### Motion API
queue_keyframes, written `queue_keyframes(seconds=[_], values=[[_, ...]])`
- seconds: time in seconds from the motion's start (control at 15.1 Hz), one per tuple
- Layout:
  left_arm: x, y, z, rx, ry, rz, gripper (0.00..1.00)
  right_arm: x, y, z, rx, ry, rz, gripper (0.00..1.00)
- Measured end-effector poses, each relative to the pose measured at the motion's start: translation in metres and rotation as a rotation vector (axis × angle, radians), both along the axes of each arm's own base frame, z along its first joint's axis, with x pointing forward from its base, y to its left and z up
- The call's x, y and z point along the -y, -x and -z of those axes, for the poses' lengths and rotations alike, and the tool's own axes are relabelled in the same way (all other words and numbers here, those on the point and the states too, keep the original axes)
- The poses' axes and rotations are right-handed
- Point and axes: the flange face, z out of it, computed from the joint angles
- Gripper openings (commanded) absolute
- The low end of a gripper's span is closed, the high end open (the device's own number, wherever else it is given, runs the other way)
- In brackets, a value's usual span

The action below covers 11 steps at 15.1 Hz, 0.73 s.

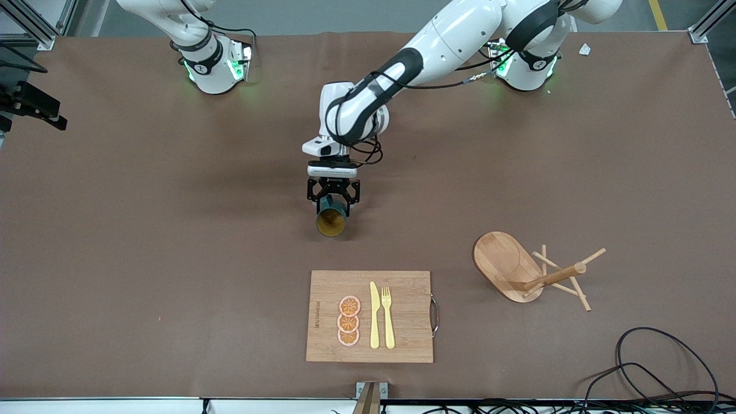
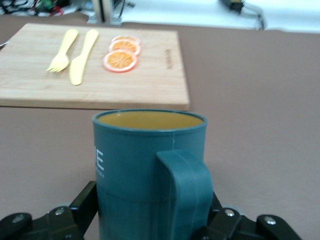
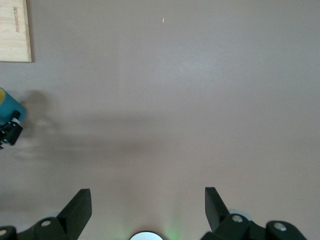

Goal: Transfer cup from left to right arm and place
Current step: 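Lower the mug upright onto the table and open the left gripper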

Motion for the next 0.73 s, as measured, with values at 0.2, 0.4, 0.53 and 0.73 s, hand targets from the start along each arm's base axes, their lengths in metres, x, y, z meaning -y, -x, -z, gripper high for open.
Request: queue_keyframes(seconds=[0.2, 0.4, 0.53, 0.73], values=[[0.002, 0.016, 0.029, 0.135, 0.046, 0.017, 0.8, 0.008, 0.0, -0.001, 0.0, 0.0, 0.016, 1.0], [0.001, 0.029, 0.045, 0.201, 0.051, 0.01, 1.0, 0.011, -0.011, 0.02, -0.038, 0.0, 0.022, 1.0], [-0.003, 0.048, 0.061, 0.166, 0.063, -0.002, 1.0, 0.012, -0.024, 0.041, -0.073, 0.002, 0.022, 1.0], [0.008, 0.083, 0.059, 0.104, 0.082, -0.139, 1.0, 0.014, -0.054, 0.088, -0.115, 0.012, 0.023, 1.0]])
